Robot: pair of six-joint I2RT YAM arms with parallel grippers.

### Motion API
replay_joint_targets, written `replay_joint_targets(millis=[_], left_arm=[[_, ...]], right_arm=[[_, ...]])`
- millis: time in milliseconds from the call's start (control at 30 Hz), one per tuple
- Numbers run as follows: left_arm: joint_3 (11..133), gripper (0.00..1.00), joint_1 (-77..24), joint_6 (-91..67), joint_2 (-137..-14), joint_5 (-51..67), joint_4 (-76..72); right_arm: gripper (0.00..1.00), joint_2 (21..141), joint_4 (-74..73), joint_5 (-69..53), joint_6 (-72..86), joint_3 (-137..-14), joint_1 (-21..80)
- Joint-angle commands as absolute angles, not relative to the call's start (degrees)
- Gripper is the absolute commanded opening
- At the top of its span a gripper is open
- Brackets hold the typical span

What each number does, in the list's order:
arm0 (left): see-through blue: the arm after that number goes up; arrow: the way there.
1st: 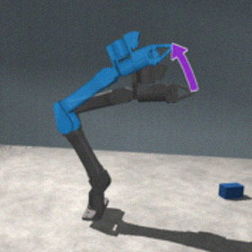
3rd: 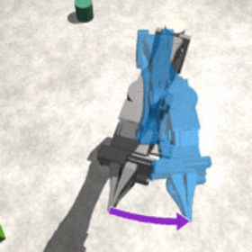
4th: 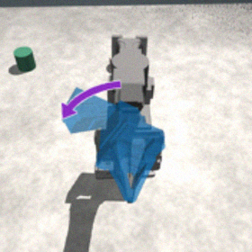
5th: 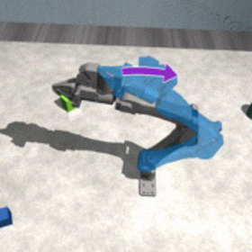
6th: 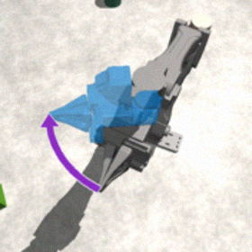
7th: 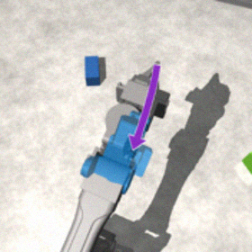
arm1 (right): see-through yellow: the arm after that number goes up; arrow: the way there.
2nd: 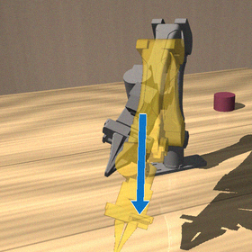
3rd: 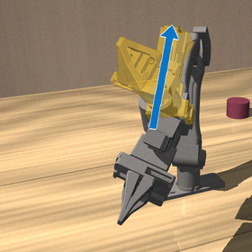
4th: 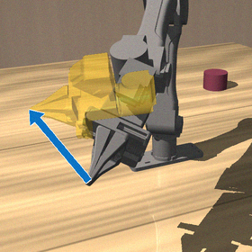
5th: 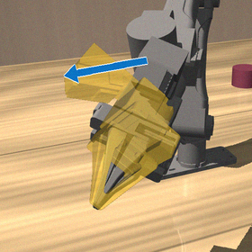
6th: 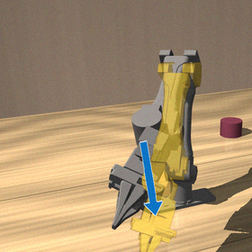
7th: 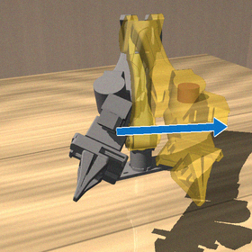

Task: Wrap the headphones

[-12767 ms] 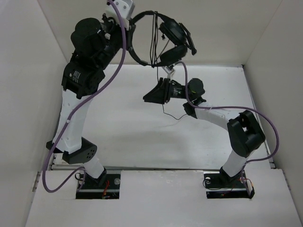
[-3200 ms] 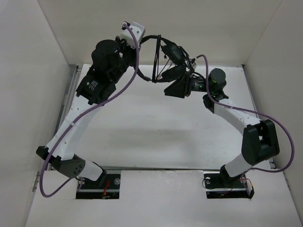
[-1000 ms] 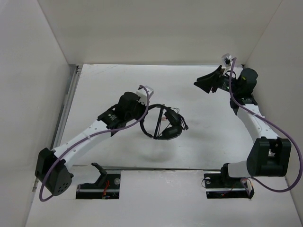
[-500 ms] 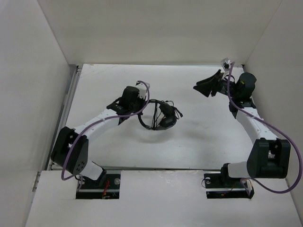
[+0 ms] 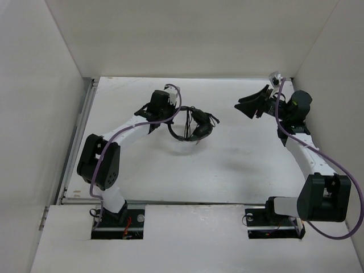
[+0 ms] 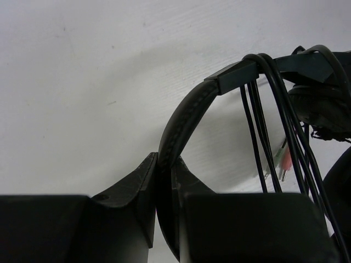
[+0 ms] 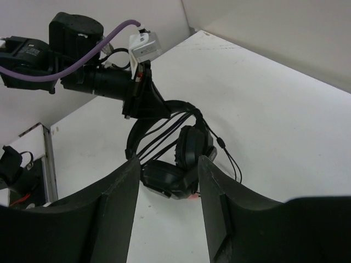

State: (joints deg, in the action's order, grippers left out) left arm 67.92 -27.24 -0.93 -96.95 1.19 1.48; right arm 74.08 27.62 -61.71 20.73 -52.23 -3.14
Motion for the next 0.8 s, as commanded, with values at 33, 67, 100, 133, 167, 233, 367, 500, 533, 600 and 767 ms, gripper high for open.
replay_joint_targets(millis=[33, 67, 100, 133, 167, 233, 367, 500, 533, 600, 767], left_arm=[[74.7, 0.01, -26.5, -2.46, -98.96, 3.16, -2.29], [75.58, 0.01, -26.24, -2.63, -99.66, 3.25, -2.02], [76.63, 0.02, -26.06, -2.64, -100.63, 3.6, -1.76], [77.25, 0.02, -25.97, -2.72, -101.24, 3.86, -1.5], [78.13, 0.02, -25.71, -2.9, -102.03, 4.22, -1.06], [80.15, 0.03, -25.53, -3.25, -103.88, 5.09, 0.08], [83.14, 0.06, -25.0, -5.44, -106.78, 7.38, 2.1], [85.95, 0.07, -24.74, -7.12, -109.59, 8.7, 3.16], [86.57, 0.07, -24.65, -7.29, -110.21, 9.05, 3.34], [87.97, 0.07, -24.48, -8.08, -111.61, 9.75, 3.86], [91.23, 0.07, -23.77, -9.84, -115.66, 11.34, 5.89]], right_arm=[[0.52, 71.98, 31.03, -62.49, 19.77, -51.94, -3.91], [0.52, 71.81, 31.03, -62.49, 19.78, -51.94, -4.09], [0.53, 71.72, 31.03, -62.49, 19.78, -51.94, -4.26], [0.53, 71.54, 31.03, -62.49, 19.78, -51.94, -4.44], [0.53, 71.46, 31.11, -62.49, 19.86, -51.86, -4.61], [0.53, 71.11, 31.11, -62.4, 19.95, -51.68, -5.05], [0.53, 70.14, 31.46, -62.4, 20.21, -50.98, -5.76], [0.53, 69.7, 31.46, -62.49, 20.3, -50.45, -6.29], [0.53, 69.61, 31.46, -62.49, 20.39, -50.36, -6.37], [0.53, 69.61, 31.29, -62.49, 20.39, -50.36, -6.46], [0.53, 69.43, 30.76, -62.49, 20.39, -50.45, -6.64]])
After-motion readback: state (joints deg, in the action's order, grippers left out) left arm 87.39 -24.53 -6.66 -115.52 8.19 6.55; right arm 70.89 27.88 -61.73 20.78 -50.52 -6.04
